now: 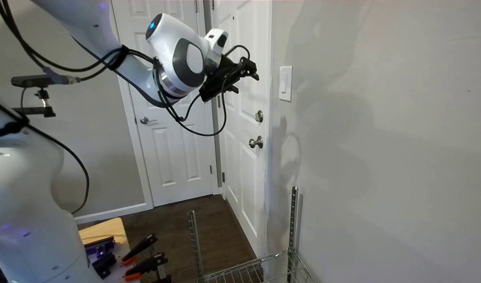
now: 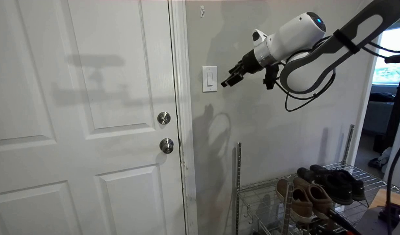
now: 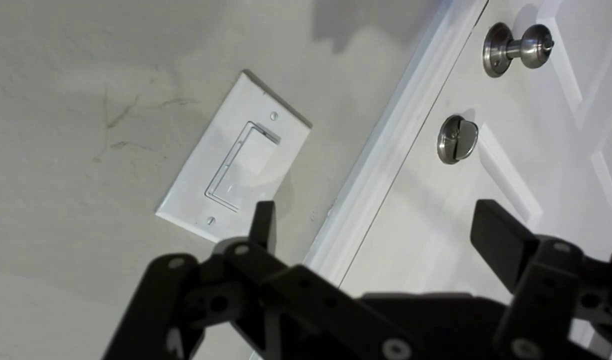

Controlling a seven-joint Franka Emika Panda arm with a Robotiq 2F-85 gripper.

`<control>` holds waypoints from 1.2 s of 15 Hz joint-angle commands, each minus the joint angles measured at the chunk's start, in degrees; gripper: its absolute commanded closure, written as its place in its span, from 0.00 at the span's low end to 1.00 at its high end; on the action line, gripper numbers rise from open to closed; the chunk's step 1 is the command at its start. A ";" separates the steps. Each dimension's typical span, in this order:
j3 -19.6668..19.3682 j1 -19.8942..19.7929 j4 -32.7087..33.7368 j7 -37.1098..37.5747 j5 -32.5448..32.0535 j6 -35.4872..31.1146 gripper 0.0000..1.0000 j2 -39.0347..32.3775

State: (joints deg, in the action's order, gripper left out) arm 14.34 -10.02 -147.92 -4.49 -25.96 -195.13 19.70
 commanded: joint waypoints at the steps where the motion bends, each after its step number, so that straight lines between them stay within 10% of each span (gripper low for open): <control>1: 0.00 0.00 0.00 0.00 0.00 0.00 0.00 0.00; 8: 2.61 -4.40 -0.62 -3.76 -0.84 -8.62 0.00 0.41; 9: -3.27 4.48 2.22 -6.74 1.31 -3.50 0.00 2.75; 18: -5.26 8.23 5.74 -8.12 -0.11 -3.13 0.00 4.80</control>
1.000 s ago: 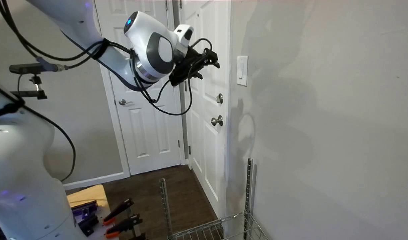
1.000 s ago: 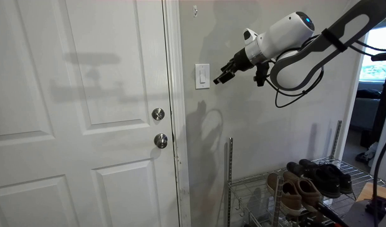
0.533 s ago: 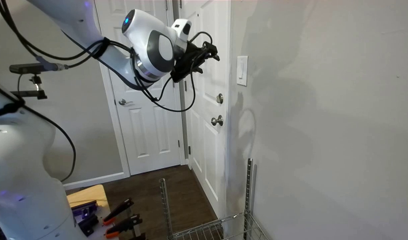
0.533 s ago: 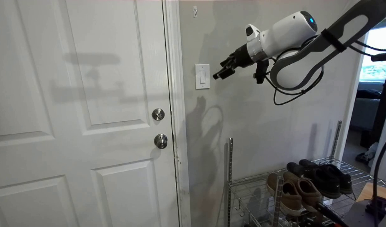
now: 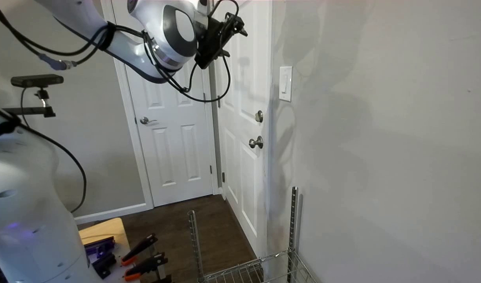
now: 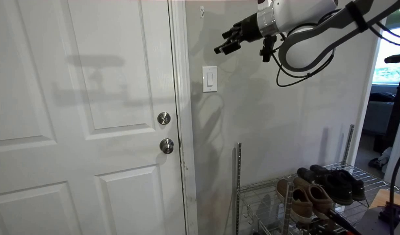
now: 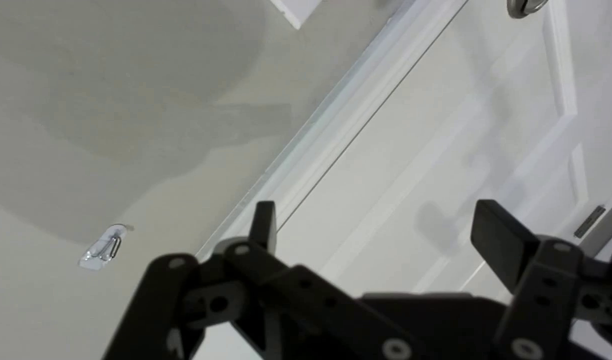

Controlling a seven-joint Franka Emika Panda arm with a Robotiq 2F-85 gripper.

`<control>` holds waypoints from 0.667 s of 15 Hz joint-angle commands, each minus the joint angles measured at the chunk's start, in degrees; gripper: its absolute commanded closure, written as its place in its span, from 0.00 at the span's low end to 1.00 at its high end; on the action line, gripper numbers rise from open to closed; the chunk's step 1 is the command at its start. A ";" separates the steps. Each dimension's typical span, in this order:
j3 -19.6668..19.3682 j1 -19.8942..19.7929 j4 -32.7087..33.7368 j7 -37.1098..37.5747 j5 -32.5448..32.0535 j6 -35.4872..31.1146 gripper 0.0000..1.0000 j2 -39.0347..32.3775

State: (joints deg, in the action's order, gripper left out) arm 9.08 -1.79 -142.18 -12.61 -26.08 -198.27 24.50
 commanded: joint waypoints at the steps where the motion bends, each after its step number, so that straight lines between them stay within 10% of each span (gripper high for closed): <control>1: -0.04 0.00 0.00 -0.04 0.00 0.00 0.00 -0.03; 10: -0.20 -1.30 -0.59 0.87 1.21 0.67 0.00 0.46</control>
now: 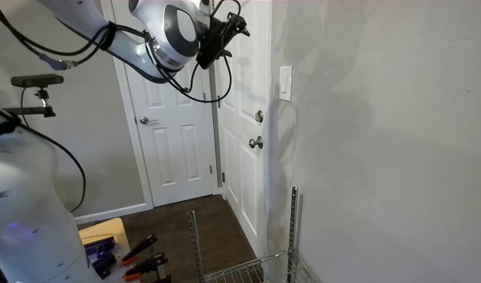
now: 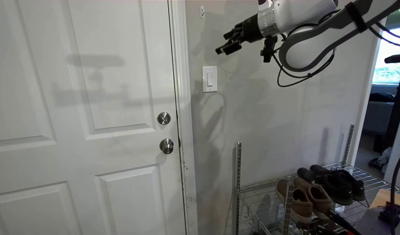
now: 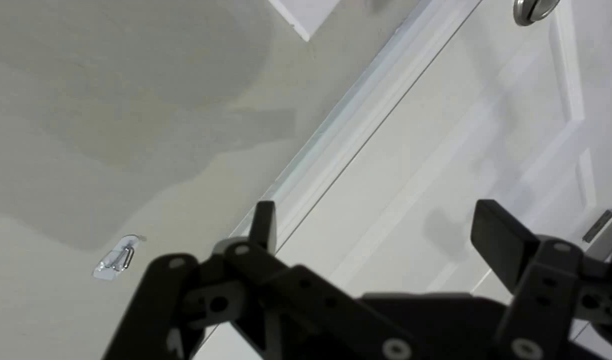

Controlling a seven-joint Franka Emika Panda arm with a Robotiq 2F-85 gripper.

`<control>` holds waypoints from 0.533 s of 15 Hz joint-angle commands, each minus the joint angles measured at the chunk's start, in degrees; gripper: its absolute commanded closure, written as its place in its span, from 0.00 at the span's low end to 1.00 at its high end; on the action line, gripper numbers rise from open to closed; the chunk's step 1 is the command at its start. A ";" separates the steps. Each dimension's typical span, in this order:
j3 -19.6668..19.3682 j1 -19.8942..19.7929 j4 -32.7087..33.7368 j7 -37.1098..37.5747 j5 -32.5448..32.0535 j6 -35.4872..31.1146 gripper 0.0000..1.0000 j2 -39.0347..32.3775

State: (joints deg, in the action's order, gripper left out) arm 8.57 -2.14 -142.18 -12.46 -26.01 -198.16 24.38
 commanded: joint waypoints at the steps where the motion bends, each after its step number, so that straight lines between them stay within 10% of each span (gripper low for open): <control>1: 0.54 -1.31 -0.64 0.97 1.57 1.06 0.00 0.67; 8: 3.23 -4.66 -1.21 1.16 4.32 5.82 0.00 1.20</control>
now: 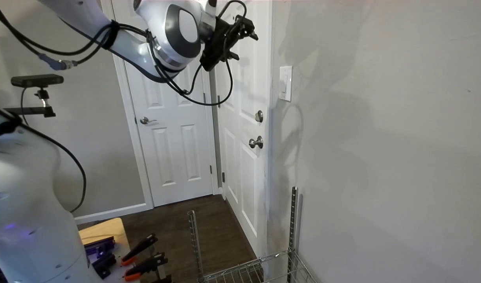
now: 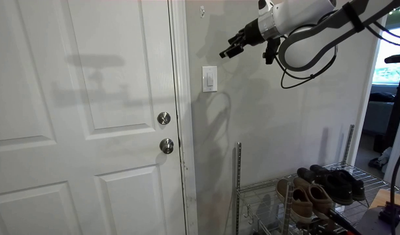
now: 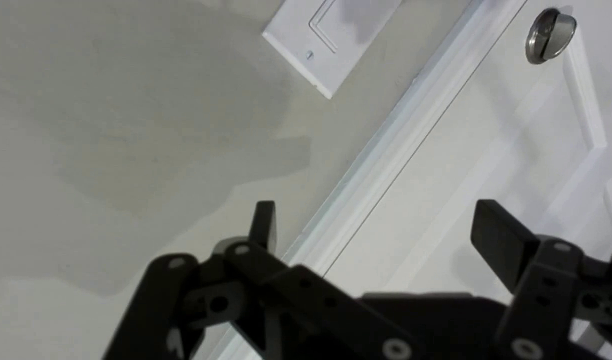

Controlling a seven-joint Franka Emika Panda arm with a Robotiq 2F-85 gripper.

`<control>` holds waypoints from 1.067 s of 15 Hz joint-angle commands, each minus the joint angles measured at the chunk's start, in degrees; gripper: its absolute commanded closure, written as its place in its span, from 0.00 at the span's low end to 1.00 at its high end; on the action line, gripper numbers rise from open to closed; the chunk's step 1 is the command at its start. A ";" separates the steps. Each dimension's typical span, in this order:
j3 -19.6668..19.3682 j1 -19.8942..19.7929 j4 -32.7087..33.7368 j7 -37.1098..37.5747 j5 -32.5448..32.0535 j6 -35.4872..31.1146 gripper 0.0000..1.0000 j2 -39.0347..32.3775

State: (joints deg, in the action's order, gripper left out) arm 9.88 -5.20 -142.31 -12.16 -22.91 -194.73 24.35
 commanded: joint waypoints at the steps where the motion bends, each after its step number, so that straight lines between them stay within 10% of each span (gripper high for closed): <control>1: 2.15 -1.63 -1.29 0.90 1.14 3.23 0.00 1.30; 16: 3.21 -0.88 -3.67 1.39 0.39 7.62 0.00 -0.55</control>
State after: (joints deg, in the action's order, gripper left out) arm 12.93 -5.87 -146.64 -11.00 -22.79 -189.00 24.12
